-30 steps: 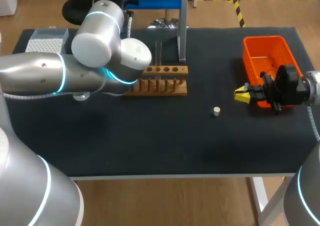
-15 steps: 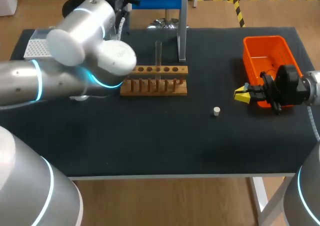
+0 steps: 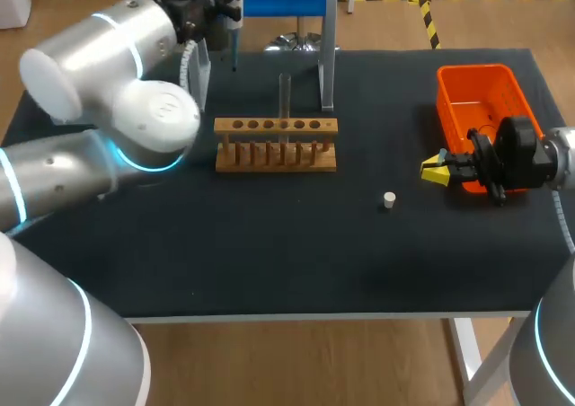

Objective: Invert the test tube, pick up the pipette, mount the tip to pipette, aspirate from beaker and dispense into the tube, eject the tip, return the pipette, and cap with the stopper.

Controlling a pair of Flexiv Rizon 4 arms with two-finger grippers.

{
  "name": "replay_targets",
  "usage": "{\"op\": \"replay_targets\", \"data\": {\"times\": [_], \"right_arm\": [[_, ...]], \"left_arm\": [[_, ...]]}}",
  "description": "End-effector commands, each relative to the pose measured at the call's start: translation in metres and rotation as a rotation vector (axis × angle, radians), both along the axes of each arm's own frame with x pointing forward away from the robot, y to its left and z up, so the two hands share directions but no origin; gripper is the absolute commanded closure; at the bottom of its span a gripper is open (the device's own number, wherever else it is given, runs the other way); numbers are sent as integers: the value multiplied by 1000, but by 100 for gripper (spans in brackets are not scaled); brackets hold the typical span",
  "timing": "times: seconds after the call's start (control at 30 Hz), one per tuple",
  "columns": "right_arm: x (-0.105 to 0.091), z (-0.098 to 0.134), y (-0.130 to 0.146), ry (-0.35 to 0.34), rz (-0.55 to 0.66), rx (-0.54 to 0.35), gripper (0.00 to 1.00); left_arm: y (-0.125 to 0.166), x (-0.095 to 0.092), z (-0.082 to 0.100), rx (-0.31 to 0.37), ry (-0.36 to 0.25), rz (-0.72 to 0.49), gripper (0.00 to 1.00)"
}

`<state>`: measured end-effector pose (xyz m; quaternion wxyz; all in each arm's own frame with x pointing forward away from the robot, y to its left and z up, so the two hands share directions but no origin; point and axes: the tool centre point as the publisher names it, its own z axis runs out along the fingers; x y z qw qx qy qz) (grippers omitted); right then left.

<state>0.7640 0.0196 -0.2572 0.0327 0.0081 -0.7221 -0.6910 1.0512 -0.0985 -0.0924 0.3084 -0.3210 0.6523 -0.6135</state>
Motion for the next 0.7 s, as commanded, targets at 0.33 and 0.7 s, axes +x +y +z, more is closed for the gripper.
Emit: {"op": "replay_targets", "data": {"times": [0.33, 0.7], "right_arm": [[0, 0, 0, 0, 0, -1, 100], [0, 0, 0, 0, 0, -1, 100]], "left_arm": [[11, -8, 4, -6, 16, -253, 100], [-5, -68, 34, -25, -63, -442, 100]]}}
